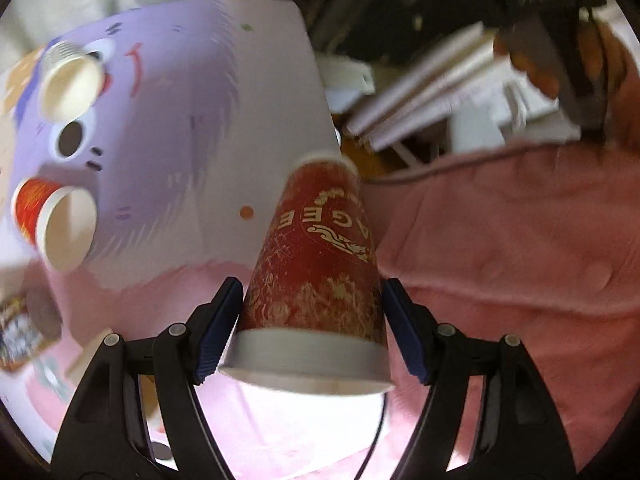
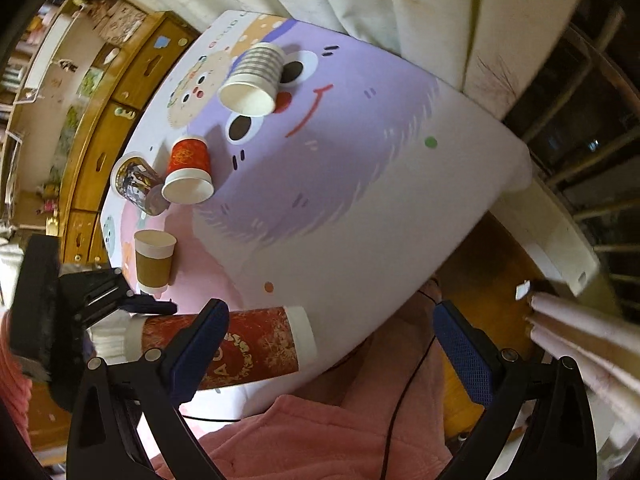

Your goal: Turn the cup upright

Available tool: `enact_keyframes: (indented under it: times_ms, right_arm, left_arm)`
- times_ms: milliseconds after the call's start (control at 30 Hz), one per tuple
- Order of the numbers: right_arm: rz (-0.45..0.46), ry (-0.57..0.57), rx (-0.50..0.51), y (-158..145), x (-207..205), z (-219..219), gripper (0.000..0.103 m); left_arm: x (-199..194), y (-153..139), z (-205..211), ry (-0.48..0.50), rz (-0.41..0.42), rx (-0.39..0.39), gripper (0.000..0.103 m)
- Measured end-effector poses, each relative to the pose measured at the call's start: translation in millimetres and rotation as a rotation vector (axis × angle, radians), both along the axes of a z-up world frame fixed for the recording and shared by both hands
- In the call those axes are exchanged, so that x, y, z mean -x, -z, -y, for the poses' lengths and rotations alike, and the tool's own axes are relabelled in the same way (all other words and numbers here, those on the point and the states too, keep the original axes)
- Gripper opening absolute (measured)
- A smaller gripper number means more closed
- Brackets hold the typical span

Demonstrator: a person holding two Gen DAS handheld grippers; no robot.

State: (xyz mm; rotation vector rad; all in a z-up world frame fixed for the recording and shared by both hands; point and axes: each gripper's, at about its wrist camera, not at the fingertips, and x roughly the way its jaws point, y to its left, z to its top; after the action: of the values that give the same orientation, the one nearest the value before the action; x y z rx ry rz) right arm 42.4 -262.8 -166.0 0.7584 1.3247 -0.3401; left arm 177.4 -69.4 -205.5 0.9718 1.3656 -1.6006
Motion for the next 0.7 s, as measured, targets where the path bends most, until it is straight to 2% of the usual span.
enact_keyframes:
  times_ms: [67,133,233,367,433,600,633,700]
  right_arm:
    - [-0.005,0.013,0.001,1.0,3.3,-3.4,0.103]
    - [-0.012,0.018,0.0,2.6,3.9,-5.2,0.103]
    - [-0.022,0.01,-0.005,5.2,3.2,-8.5,0.103]
    - [-0.042,-0.014,-0.005,10.1,-0.3,-13.6,0.103]
    - [-0.046,-0.025,-0.013,12.2,-2.5,-16.3,0.103]
    - [-0.042,-0.072,-0.01,13.1,-10.1,-22.2,0.103]
    - [-0.037,-0.084,-0.008,11.8,-11.6,-23.9,0.103]
    - [-0.022,-0.132,0.0,8.3,-15.3,-27.7,0.103]
  left_arm:
    - [2.4,9.6,0.6,0.062,0.029,-0.011,0.07]
    - [1.9,23.0,1.8,0.112,0.091,-0.038,0.07]
    - [5.0,37.7,2.0,0.176,0.238,-0.042,0.07]
    - [20.1,33.6,-1.3,0.321,0.376,0.06,0.071]
    - [27.5,32.5,1.2,0.394,0.415,0.099,0.071]
    - [59.7,24.9,-5.4,0.651,0.55,0.251,0.067]
    - [66.5,24.3,-7.3,0.69,0.576,0.267,0.067]
    - [74.8,19.5,-11.8,0.701,0.587,0.253,0.067]
